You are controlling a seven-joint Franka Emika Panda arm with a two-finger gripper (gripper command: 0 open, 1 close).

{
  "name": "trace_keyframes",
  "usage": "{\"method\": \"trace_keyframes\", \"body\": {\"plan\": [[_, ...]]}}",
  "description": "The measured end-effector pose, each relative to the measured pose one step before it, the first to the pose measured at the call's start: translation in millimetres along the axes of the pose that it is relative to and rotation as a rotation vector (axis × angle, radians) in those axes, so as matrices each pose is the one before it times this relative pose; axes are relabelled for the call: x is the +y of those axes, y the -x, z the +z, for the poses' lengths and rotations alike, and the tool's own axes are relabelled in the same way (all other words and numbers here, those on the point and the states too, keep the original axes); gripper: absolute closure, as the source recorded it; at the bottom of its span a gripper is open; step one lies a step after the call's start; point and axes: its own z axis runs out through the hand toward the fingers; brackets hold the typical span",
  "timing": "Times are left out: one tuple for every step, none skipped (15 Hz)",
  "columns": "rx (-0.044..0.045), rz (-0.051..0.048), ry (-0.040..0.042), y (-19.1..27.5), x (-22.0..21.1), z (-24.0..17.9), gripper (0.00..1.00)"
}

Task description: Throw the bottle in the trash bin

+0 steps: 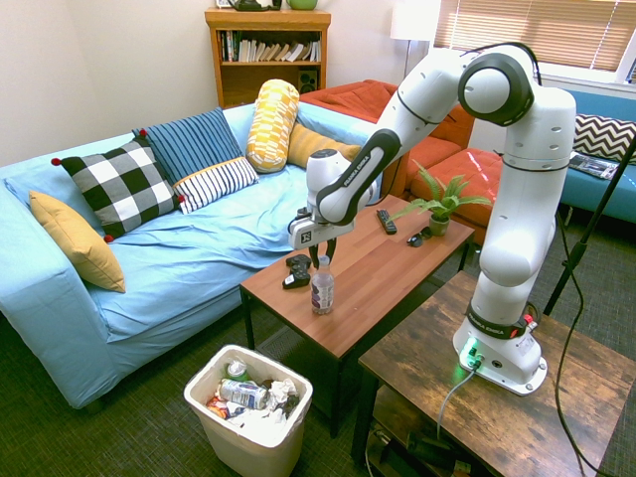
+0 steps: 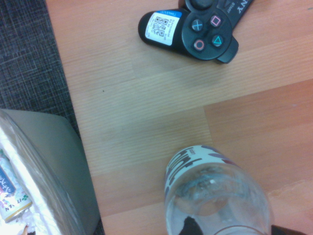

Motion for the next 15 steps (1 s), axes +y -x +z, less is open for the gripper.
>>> {"method": "trace_keyframes", "body": {"plan": [[-0.00071,0.0007,-0.00015,-0.28,0.18,-1.68,1.0],[0.00083,-0.0014,-0.00449,0.0,-0.35,-3.53,1.0],[0.00486,-0.00459,-0.01013,1.38,-1.35,-7.66,1.0],[0.00806,-0.00997,-0.01403,3.83,-2.73,-13.1,1.0],[0.00975,-0.01545,-0.01712,6.98,-4.8,-17.14,1.0],[0.01291,-0.0165,-0.01923,10.21,-8.07,-20.82,1.0],[0.02015,-0.0184,-0.01953,14.92,-11.8,-22.17,1.0],[0.02455,-0.01765,-0.01676,18.4,-15.07,-19.43,1.0],[0.02136,-0.01979,-0.01388,21.84,-17.0,-17.24,1.0],[0.02081,-0.02341,-0.00999,24.34,-17.62,-12.96,1.0],[0.01942,-0.0249,-0.00481,26.2,-18.19,-7.41,1.0],[0.01457,-0.02592,-0.00198,28.11,-18.61,-2.49,1.0],[0.00642,-0.0269,0.00273,28.21,-19.02,3.22,1.0],[0.00746,-0.02921,0.00572,27.1,-18.83,8.63,1.0],[0.0126,-0.02362,0.0093,22.84,-16.66,11.45,1.0]]}}
